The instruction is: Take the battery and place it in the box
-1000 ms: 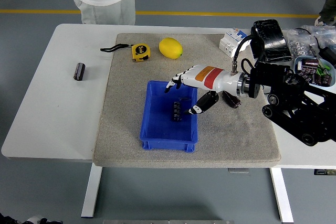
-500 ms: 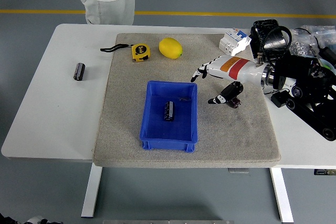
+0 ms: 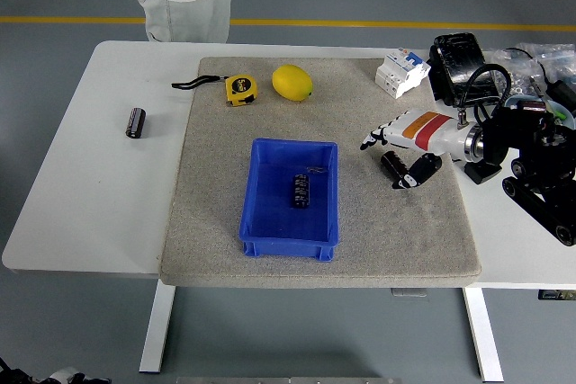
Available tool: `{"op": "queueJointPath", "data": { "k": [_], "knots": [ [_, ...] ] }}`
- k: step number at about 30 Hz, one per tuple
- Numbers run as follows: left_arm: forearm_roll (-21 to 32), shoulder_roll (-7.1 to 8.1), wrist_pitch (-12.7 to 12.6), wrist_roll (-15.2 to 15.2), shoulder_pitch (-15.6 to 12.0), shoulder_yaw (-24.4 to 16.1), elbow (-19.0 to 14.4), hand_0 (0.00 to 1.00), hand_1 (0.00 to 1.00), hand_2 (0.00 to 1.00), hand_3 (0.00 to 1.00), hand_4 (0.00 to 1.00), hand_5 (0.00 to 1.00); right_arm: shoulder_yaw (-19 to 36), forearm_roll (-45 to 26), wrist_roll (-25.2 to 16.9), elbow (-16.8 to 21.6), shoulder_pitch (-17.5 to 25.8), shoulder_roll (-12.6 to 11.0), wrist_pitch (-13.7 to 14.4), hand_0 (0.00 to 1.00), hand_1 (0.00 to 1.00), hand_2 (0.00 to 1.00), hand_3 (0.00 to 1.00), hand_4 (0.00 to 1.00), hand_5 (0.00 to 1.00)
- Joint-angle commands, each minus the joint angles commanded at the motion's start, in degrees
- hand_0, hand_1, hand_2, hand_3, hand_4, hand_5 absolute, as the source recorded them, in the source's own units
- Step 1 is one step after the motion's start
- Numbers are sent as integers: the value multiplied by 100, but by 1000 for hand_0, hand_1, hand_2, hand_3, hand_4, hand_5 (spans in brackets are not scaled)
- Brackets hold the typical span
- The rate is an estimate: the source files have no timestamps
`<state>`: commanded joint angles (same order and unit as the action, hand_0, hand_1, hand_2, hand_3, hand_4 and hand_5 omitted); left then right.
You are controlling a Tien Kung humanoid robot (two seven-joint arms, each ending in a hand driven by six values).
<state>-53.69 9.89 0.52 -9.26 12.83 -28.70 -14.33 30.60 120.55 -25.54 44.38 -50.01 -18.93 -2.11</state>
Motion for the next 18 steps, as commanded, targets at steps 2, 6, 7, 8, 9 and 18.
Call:
{"op": "queueJointPath", "data": {
  "k": [2, 6, 7, 8, 9, 18],
  "knots": [
    [-23, 1, -2, 2, -11, -17, 9, 747, 700, 707, 567, 605, 527, -6, 4, -3, -133, -4, 27, 32, 718, 730, 819, 862, 930, 217],
    [-29, 1, -11, 15, -4, -18, 23, 747, 700, 706, 567, 605, 528, 20, -36, -22, -421, -13, 97, 91, 716, 720, 812, 850, 923, 211],
    [-17, 2, -12, 19, -1, -7, 23, 747, 700, 706, 567, 605, 528, 21, -41, -24, -460, -15, 108, 101, 716, 720, 812, 850, 923, 211],
    [-1, 3, -15, 25, 3, 7, 22, 747, 700, 706, 567, 605, 528, 17, -47, -24, -504, -18, 122, 114, 716, 720, 812, 850, 923, 211],
    [15, 4, -19, 31, 7, 21, 22, 747, 700, 706, 567, 605, 528, 0, -74, -25, -579, -24, 152, 138, 716, 720, 812, 850, 923, 211],
    [111, -46, -19, 22, 29, 77, -6, 747, 701, 707, 567, 605, 527, -1, -176, -35, -890, -20, 295, 215, 677, 694, 772, 797, 907, 201]
  ]
}}
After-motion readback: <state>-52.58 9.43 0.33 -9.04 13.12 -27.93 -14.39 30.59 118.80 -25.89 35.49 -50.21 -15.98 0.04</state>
